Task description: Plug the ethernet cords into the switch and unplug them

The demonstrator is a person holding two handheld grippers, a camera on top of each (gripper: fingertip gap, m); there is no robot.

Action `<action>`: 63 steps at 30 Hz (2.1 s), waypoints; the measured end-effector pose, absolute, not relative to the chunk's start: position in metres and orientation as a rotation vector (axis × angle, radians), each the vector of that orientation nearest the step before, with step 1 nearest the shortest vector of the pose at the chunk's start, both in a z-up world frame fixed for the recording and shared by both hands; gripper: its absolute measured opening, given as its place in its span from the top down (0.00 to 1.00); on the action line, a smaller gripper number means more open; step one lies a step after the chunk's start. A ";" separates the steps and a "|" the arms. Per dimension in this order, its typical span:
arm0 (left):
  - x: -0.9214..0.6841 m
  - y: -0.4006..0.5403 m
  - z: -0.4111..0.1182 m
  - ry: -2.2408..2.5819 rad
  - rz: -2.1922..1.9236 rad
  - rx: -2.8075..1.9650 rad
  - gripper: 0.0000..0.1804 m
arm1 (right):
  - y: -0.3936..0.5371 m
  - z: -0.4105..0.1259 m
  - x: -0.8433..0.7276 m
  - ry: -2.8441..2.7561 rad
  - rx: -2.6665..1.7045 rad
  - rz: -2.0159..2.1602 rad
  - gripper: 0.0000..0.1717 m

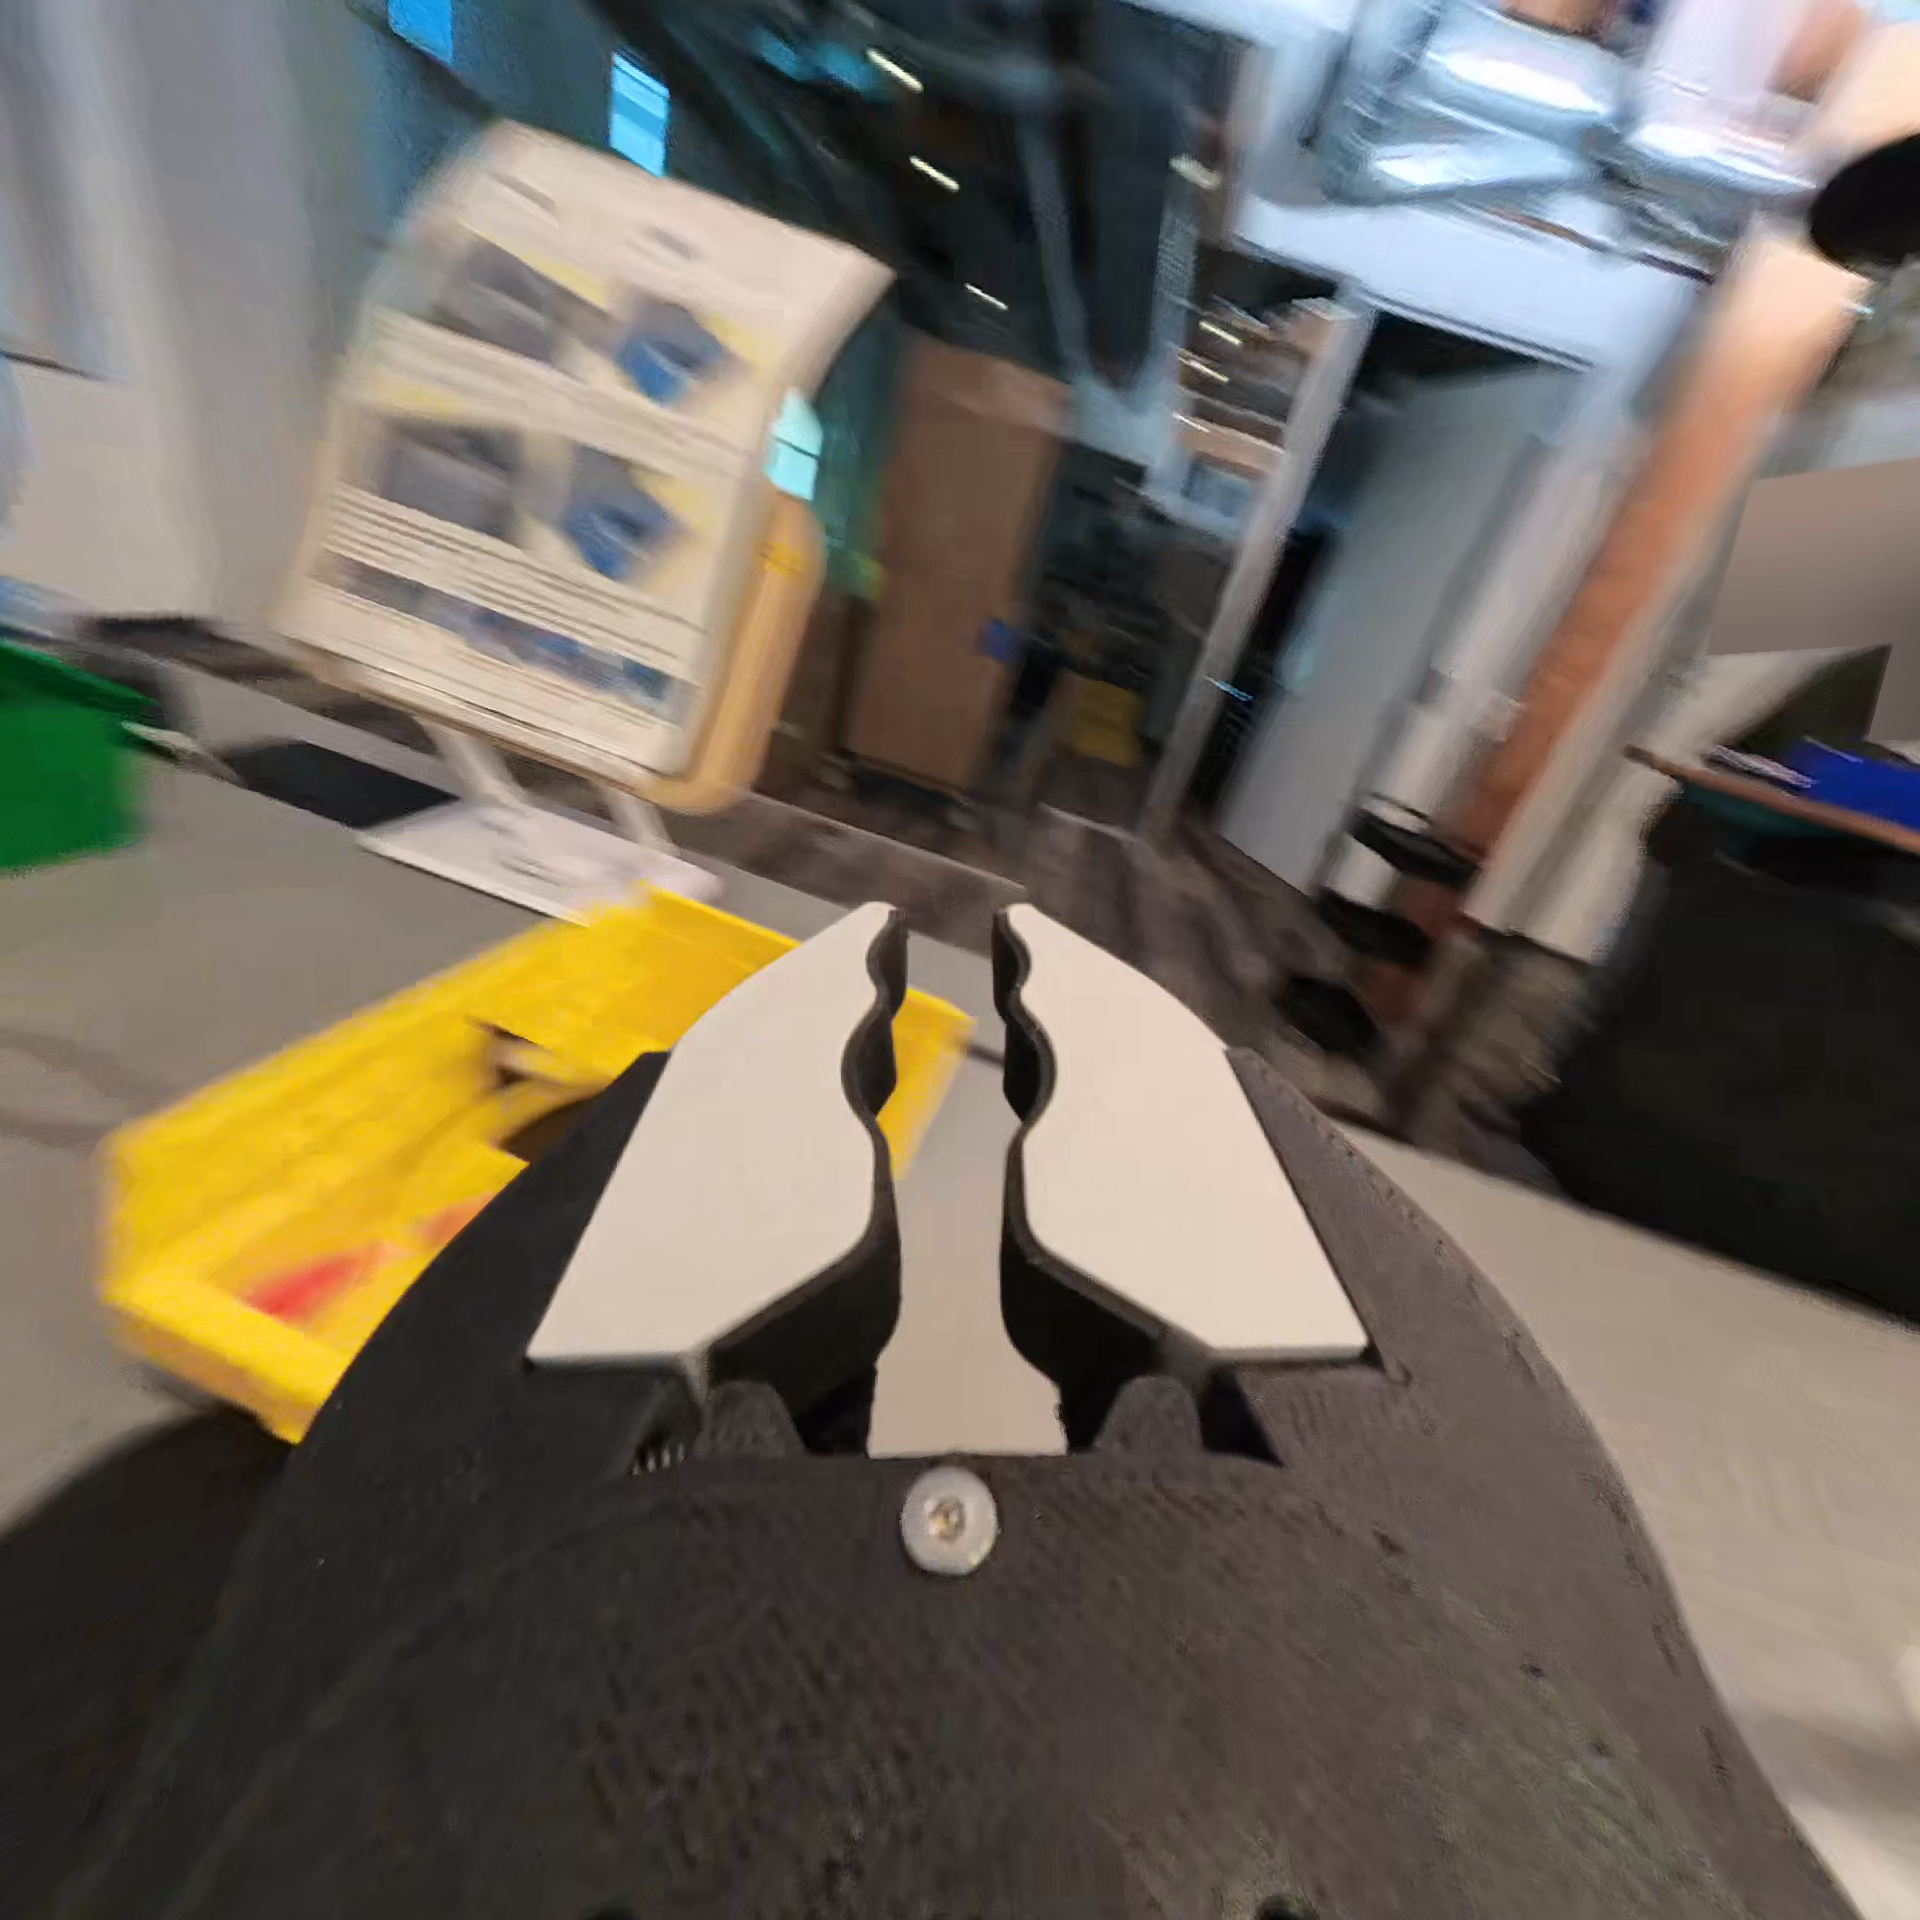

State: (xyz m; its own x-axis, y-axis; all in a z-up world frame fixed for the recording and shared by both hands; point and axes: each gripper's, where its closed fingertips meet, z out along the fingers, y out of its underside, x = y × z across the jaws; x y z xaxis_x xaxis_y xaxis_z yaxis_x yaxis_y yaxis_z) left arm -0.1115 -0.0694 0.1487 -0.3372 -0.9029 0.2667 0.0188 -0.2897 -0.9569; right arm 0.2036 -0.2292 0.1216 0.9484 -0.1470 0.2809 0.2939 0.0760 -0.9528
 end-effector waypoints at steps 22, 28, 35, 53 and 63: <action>-0.137 -0.035 0.161 1.083 -2.028 -1.234 0.99 | -0.042 0.141 -0.091 -0.822 -1.540 1.130 0.93; -0.126 -0.006 0.144 1.075 -1.633 -1.289 0.81 | -0.030 0.142 -0.067 -0.682 -1.558 1.188 0.96; -0.131 -0.003 0.142 1.187 -0.960 -1.193 0.71 | -0.001 0.139 -0.031 -0.382 -1.549 1.295 0.98; -0.067 -0.007 0.063 1.452 -0.321 -0.945 0.84 | -0.021 0.134 -0.086 -0.540 -1.581 1.521 0.98; -0.072 -0.015 0.066 1.511 -0.406 -0.993 0.94 | -0.001 0.138 -0.065 -0.585 -1.518 0.988 0.79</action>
State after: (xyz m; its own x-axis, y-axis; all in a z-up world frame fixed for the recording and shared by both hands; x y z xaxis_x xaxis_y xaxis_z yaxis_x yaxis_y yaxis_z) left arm -0.0723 -0.0150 0.0659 0.0881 -0.7688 -0.6333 -0.3483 0.5719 -0.7427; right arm -0.0651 -0.0006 0.1383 0.5176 0.8156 -0.2585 -0.1651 -0.2013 -0.9655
